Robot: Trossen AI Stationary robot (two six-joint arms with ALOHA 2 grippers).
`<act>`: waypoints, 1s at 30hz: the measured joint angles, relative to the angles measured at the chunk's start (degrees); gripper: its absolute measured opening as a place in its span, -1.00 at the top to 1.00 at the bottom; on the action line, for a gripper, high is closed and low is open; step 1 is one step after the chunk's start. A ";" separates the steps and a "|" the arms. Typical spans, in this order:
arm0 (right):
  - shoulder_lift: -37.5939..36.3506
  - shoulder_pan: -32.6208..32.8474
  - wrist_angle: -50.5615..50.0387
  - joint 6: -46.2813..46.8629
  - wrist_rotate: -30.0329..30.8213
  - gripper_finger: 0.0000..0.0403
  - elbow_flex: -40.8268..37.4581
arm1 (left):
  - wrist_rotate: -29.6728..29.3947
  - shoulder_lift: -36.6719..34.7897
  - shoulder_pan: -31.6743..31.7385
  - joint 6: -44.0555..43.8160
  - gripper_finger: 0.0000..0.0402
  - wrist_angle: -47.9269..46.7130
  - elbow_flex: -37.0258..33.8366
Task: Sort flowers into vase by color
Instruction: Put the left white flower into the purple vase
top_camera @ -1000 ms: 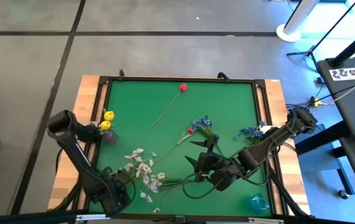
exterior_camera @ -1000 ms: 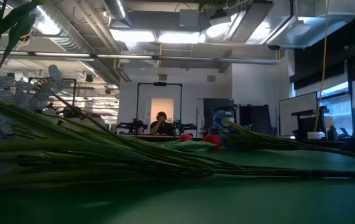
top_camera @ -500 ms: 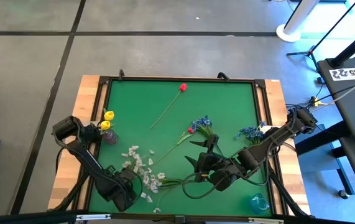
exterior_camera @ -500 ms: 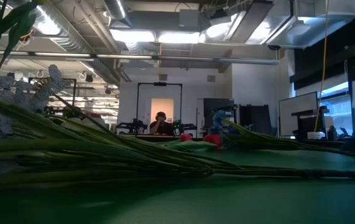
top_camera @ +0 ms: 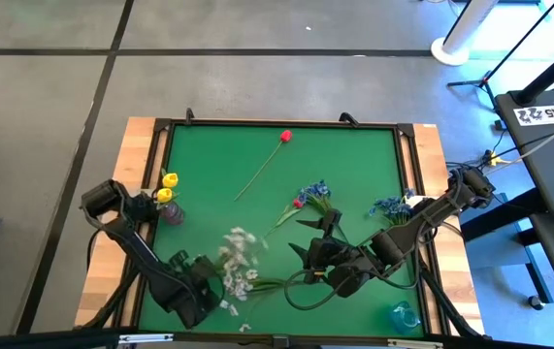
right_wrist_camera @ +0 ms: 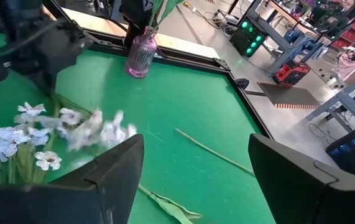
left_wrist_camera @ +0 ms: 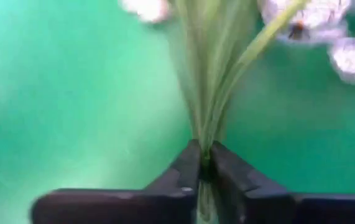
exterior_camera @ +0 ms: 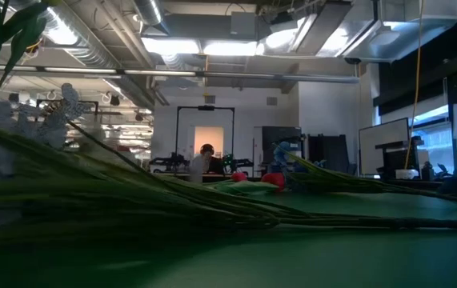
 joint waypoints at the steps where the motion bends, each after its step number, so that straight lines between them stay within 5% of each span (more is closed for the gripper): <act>1: 0.00 -0.01 0.04 -0.16 0.00 -0.44 0.00 | -2.50 -1.19 -0.31 0.00 0.95 -1.33 0.00; 8: 0.00 -0.01 0.51 -0.96 -0.02 -0.44 0.00 | -24.17 -14.45 -1.58 6.94 0.94 -5.50 0.00; 13: 0.00 0.01 0.51 -0.74 -0.02 -0.44 0.00 | -43.79 -25.63 -0.40 20.95 0.97 -5.09 0.00; 17: 0.00 0.01 0.55 -0.65 -0.02 -0.44 0.00 | -52.64 -34.81 3.37 36.06 0.97 -0.37 0.02; 21: 0.00 0.01 0.55 -0.65 -0.02 -0.44 0.00 | -51.01 -41.90 8.97 58.32 0.97 14.52 0.02; 30: 0.00 0.01 0.47 -0.48 -0.19 -0.44 0.00 | -31.39 -48.36 27.36 94.91 0.97 43.31 0.09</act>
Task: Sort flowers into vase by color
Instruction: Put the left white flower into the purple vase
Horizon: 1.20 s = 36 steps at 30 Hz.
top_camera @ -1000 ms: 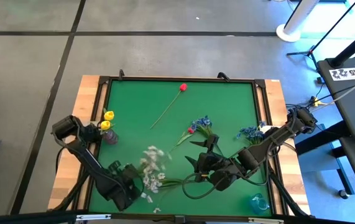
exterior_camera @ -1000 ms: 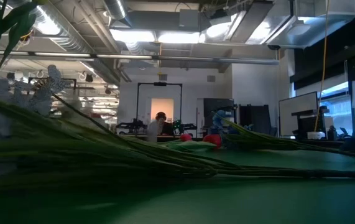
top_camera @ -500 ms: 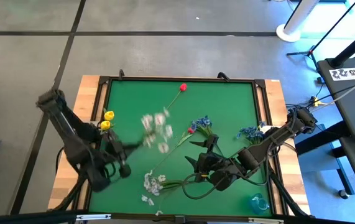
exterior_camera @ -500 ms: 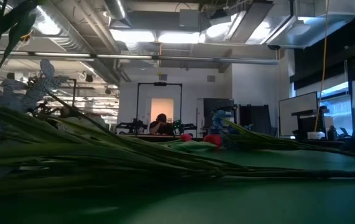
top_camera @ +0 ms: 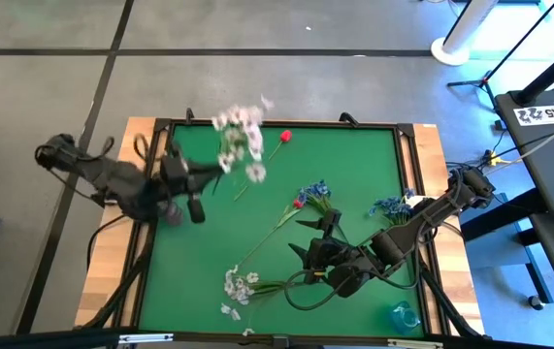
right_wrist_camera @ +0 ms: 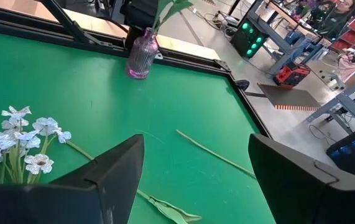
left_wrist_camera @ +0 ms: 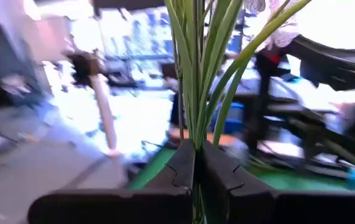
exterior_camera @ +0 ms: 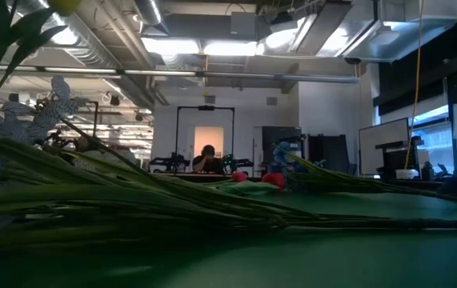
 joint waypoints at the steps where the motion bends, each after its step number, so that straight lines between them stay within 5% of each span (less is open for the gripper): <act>1: 0.00 0.00 -0.02 0.01 -0.34 -0.44 0.00 | 0.14 -0.93 2.04 2.05 0.97 0.65 0.00; 9: 0.00 0.00 -2.54 2.48 -2.75 -0.44 -0.28 | -9.58 -13.34 12.17 6.90 0.97 -7.60 0.04; 15: 0.00 0.00 -2.58 4.59 -2.78 -0.44 -1.74 | -12.28 -22.28 11.85 -5.23 0.97 -24.13 0.13; 24: 0.02 0.00 -1.84 5.79 -2.76 -0.44 -2.49 | -1.35 -28.60 10.27 -23.08 0.97 -44.18 -0.07; 31: 0.02 0.00 -1.73 7.40 -2.74 -0.44 -2.49 | 5.13 -37.35 9.77 -21.29 0.97 -37.12 -11.15; 36: 0.02 0.00 -1.69 7.88 -2.78 -0.44 -2.49 | 16.25 -45.94 9.77 -16.86 0.97 -29.50 -18.71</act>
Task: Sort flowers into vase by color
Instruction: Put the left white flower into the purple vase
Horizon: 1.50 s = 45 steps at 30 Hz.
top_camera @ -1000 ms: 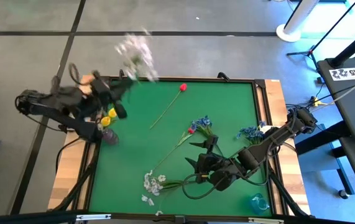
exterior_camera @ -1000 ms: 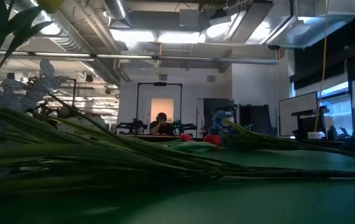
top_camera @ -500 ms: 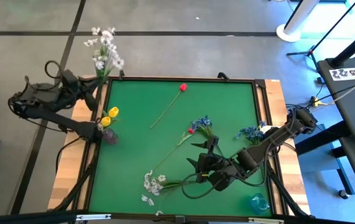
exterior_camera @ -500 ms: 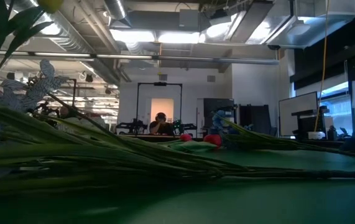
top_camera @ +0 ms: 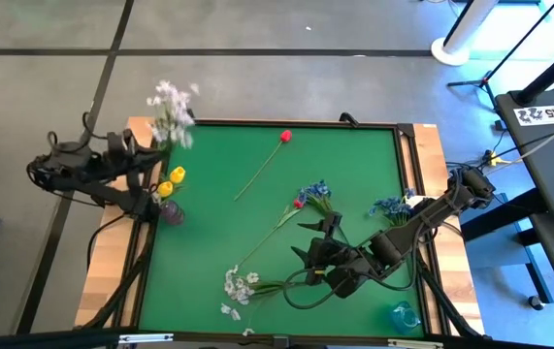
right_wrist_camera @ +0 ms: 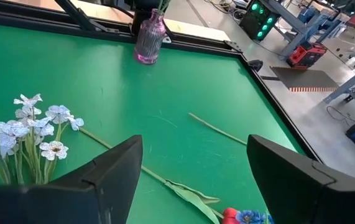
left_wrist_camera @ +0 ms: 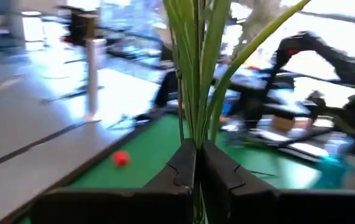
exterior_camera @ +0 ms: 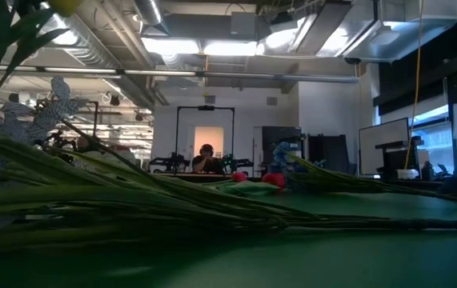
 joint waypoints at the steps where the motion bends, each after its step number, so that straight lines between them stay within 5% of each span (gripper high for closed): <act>1: 0.00 0.00 -0.01 0.32 -0.01 -0.44 0.00 | 1.93 -1.52 0.00 0.74 0.97 0.51 -0.85; 7: 0.00 0.00 0.80 0.73 -0.04 -0.44 -0.02 | 12.61 -8.33 0.03 2.53 0.97 -1.34 -3.15; 17: 0.00 0.00 2.06 0.84 -0.06 -0.44 -0.04 | 8.57 -9.41 0.04 0.31 0.97 -11.14 -2.91; 26: 0.00 0.00 1.92 0.78 -0.06 -0.44 -0.04 | 9.00 -9.41 0.04 -0.34 0.97 -7.59 -3.58; 31: 0.00 -1.03 4.13 -0.37 1.52 -0.44 -0.04 | 8.99 -9.41 0.04 4.48 0.97 0.20 -4.06; 36: 0.02 -4.82 13.06 -6.80 0.45 -0.44 -0.04 | 9.87 -9.41 0.04 15.20 0.97 20.02 -4.07; 40: 0.02 -8.77 23.61 -13.65 -4.48 -0.44 -0.04 | 16.16 -7.47 0.04 20.75 0.97 32.07 -3.91; 45: 2.76 -14.35 39.78 -22.05 -17.82 -0.44 0.02 | 22.28 2.15 0.04 22.23 0.97 41.38 -5.80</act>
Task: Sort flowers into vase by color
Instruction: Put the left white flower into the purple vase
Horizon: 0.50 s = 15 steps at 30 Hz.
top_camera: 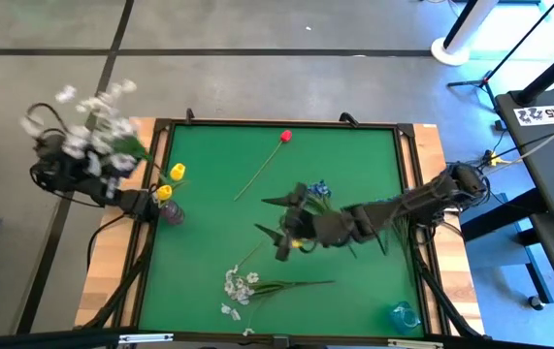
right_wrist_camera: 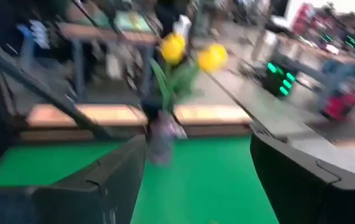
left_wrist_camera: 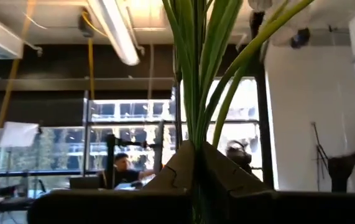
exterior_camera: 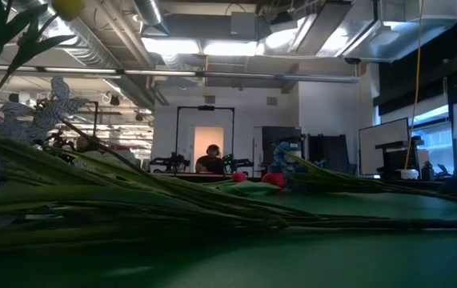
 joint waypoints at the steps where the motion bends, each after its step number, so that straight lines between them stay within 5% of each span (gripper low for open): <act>1: 0.85 -0.92 3.75 -1.25 -2.82 -0.44 0.01 | 0.55 2.52 0.00 0.19 0.97 2.71 -0.25; 8: 5.70 -5.04 22.67 -6.02 -11.82 -0.43 -0.02 | 2.64 19.39 -0.01 0.56 0.97 20.71 -0.56; 15: 6.31 -7.49 26.05 -5.67 -14.18 -0.24 0.15 | 3.91 33.00 -0.06 0.17 0.97 32.27 -0.56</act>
